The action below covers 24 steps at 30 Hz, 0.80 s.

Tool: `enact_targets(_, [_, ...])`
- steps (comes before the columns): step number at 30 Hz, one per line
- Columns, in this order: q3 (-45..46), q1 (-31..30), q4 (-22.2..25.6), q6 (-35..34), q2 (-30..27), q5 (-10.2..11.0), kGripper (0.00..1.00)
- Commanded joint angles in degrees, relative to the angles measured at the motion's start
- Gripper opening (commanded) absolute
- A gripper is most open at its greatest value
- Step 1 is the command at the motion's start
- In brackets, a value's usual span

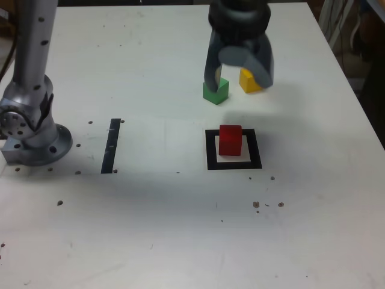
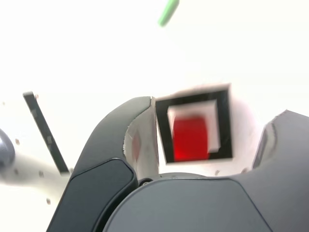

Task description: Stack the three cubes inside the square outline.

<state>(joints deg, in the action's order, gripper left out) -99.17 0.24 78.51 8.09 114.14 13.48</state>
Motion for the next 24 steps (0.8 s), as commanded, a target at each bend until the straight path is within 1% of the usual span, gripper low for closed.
enact_targets(1, [-1.44, 3.21, -0.14, 6.67, -0.26, 0.45, 0.99])
enact_targets(5, [-2.47, 10.49, -0.48, 18.09, -0.02, 1.71, 0.99])
enact_targets(8, [-2.88, 14.08, -1.24, 26.18, 0.6, 3.32, 0.99])
enact_targets(11, [-3.11, 15.42, -2.58, 34.29, 1.15, 6.28, 0.99])
enact_targets(12, [-3.13, 15.59, -3.22, 37.96, 1.29, 7.6, 0.99])
enact_targets(14, [-3.29, 15.72, -4.05, 43.1, 1.34, 9.02, 0.99])
enact_targets(15, [-3.53, 15.77, -4.35, 45.42, 1.38, 9.24, 0.99])
enact_targets(17, [-4.28, 15.79, -4.6, 49.78, 1.6, 8.59, 0.98])
enact_targets(19, [-4.96, 15.73, -4.6, 53.31, 1.99, 7.24, 0.96])
enact_targets(22, [-5.32, 15.51, -4.69, 57.37, 3.38, 5.18, 0.96])
enact_targets(24, [-5.26, 15.11, -5.01, 59.24, 4.78, 4.56, 0.96])
